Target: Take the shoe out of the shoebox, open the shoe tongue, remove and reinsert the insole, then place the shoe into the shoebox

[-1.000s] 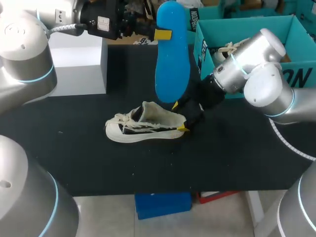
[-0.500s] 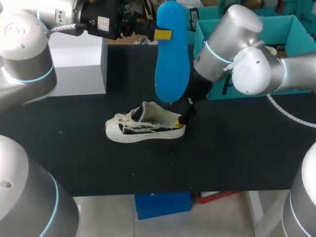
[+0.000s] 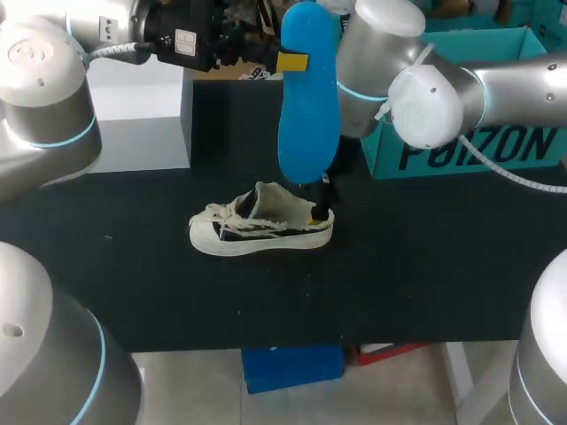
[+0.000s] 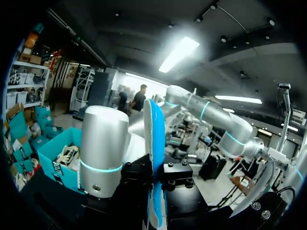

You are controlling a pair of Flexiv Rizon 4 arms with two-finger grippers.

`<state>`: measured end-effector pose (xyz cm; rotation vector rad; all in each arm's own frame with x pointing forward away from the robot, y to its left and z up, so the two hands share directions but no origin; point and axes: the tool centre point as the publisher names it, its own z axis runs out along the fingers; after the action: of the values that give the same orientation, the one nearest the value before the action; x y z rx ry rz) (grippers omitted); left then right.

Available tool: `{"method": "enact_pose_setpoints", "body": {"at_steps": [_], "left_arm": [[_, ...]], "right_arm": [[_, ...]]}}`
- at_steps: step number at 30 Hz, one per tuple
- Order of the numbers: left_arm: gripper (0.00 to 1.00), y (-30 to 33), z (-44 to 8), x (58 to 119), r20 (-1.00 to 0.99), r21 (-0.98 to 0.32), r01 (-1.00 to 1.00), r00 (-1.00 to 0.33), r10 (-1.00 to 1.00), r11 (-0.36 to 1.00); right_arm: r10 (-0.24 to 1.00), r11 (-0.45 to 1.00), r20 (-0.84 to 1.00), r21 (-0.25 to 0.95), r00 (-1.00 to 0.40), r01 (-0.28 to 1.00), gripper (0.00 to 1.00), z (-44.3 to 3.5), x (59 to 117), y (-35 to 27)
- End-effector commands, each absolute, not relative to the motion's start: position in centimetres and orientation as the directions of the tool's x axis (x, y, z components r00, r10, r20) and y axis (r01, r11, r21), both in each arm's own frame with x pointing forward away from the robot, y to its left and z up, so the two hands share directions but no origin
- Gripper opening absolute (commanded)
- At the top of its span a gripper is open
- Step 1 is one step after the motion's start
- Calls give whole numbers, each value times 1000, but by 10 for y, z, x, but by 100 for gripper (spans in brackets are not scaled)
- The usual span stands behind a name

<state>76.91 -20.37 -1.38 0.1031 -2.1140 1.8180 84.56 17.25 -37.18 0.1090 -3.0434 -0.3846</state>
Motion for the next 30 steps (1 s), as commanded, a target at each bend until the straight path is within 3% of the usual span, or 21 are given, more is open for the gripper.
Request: {"method": "enact_pose_setpoints", "body": {"at_steps": [1,24,30], "left_arm": [[0,-205,-15,768,306,-945,-278,-937,167,172],[0,-205,-15,768,306,-945,-278,-937,167,172],[0,-205,-15,768,306,-945,-278,-937,167,172]], "right_arm": [[-75,981,71,182,-995,-61,100,-374,850,179],[-59,982,79,185,-995,-43,100,-374,847,182],[-39,963,63,270,-997,-21,100,-368,842,175]]}}
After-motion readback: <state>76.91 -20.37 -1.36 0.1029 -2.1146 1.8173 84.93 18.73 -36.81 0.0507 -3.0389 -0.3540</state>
